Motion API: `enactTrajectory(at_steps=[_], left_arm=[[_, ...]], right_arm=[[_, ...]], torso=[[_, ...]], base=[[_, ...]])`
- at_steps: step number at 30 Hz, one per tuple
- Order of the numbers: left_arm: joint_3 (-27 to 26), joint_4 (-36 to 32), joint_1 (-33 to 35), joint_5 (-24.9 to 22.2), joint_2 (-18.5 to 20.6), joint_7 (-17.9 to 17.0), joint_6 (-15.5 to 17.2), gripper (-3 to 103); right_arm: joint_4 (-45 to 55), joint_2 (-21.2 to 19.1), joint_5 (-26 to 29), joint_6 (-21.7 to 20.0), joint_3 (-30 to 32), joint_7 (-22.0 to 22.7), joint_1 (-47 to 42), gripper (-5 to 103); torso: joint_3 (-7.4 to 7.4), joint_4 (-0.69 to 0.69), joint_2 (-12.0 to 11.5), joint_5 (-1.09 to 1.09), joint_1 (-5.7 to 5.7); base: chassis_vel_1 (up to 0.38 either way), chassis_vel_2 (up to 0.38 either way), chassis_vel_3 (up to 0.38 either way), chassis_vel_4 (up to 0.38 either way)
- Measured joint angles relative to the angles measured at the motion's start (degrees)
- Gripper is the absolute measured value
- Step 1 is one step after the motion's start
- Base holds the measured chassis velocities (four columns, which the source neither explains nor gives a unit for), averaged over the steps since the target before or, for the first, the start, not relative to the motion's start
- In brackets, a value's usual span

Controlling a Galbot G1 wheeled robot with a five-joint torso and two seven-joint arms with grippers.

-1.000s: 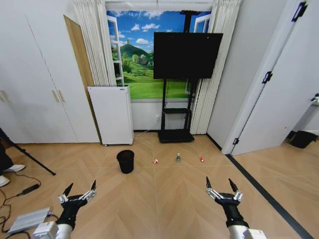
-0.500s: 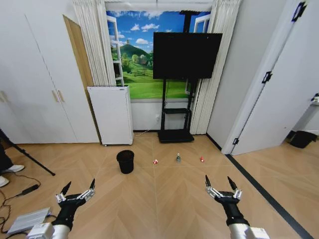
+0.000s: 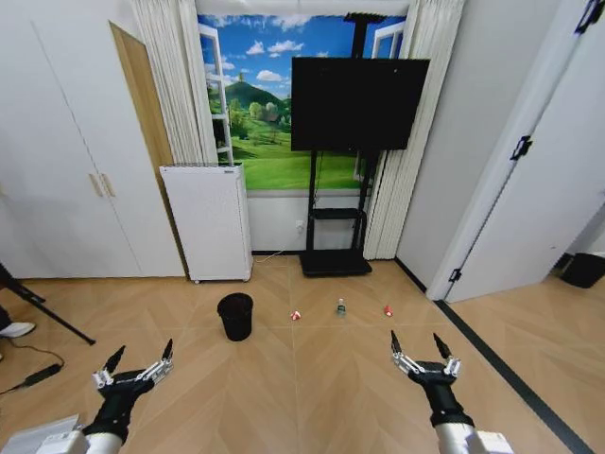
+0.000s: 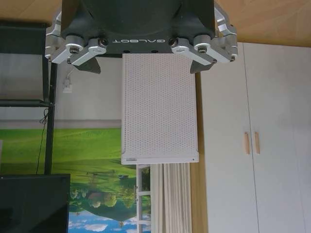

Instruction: Pick up the trash bin and place the garbage on the floor into it.

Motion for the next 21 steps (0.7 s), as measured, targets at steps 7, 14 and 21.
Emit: enactTrajectory(at_steps=[7,14,21], left_arm=[[-0.2,0.04,0.35,0.06,0.04,-0.09,-0.28,100],[-0.05,0.38,0.18,0.22,-0.08,-0.1,-0.36,100],[0.23,0.78,0.09,0.64,-0.22,-0.1,-0.37,100]], right_arm=[[-0.53,0.26,-0.33,0.29,-0.43,0.06,-0.11,100],[-1.07,0.04,-0.39,0.31,-0.52,0.09,0.08,100],[-1.7,-0.02,-0.48,0.31,-0.52,0.32,0.2,100]], torso=[[0.0,0.0,0.01,0.03,0.0],[0.01,-0.01,-0.01,0.04,0.02],[0.01,0.01,-0.01,0.07,0.02]], base=[[-0.302,0.301,0.3,-0.318],[-0.369,0.356,0.369,-0.376],[-0.341,0.353,0.355,-0.365]])
